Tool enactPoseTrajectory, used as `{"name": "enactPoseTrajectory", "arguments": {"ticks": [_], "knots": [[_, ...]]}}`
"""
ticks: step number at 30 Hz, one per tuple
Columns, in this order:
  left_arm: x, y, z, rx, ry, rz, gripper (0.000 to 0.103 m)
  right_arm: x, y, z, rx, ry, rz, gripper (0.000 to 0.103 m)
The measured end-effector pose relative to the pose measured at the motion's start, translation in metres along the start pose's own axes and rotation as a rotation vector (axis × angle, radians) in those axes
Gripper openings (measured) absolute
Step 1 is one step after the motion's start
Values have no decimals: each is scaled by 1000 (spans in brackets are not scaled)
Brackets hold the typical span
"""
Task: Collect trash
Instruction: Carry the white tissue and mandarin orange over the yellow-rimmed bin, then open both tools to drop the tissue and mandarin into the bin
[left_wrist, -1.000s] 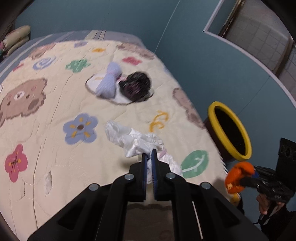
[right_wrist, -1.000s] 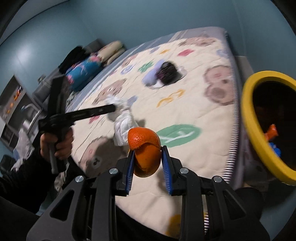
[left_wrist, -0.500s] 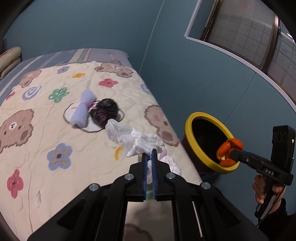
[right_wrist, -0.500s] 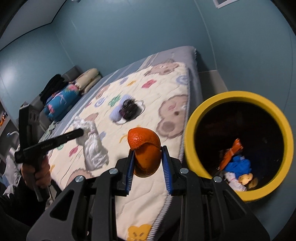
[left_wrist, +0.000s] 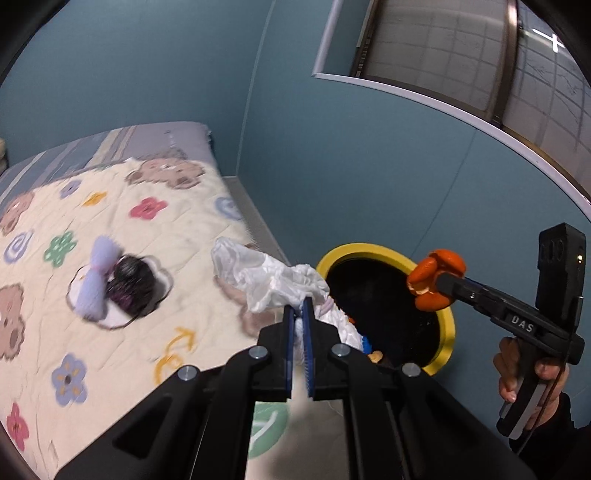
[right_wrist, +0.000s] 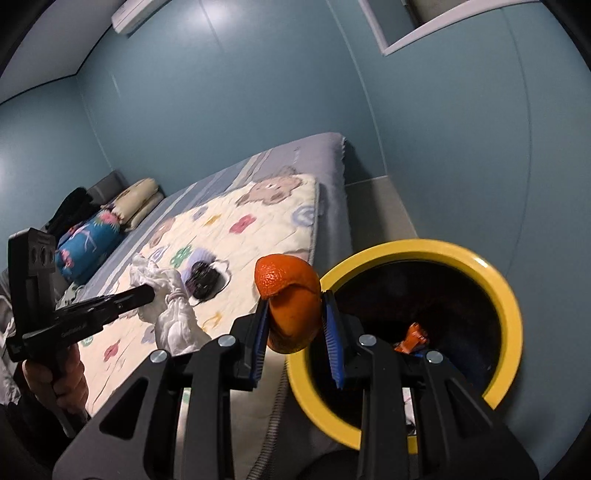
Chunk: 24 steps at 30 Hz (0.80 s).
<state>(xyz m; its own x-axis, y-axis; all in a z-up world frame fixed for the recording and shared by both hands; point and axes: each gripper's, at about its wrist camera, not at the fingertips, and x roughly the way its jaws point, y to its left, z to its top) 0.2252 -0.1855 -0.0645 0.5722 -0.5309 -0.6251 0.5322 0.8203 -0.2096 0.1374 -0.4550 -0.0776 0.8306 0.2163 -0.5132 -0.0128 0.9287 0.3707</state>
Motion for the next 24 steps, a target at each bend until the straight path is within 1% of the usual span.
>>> {"name": "enactPoseTrajectory", "arguments": {"ticks": [5,10,20,24], "knots": [[17,-24,14,54,-12,-23,4,-2,-26,8,42,-31,-65,27],[40,-42,23,90,-6,-49,4,1,-50,9,55,-48,-132,27],[86,-74,29,141,19,-87,4,18,-85,4,96,-25,-187,27],[100,-83,27,138,43,-110,4,24,-96,1,116,-6,-205,27]]}}
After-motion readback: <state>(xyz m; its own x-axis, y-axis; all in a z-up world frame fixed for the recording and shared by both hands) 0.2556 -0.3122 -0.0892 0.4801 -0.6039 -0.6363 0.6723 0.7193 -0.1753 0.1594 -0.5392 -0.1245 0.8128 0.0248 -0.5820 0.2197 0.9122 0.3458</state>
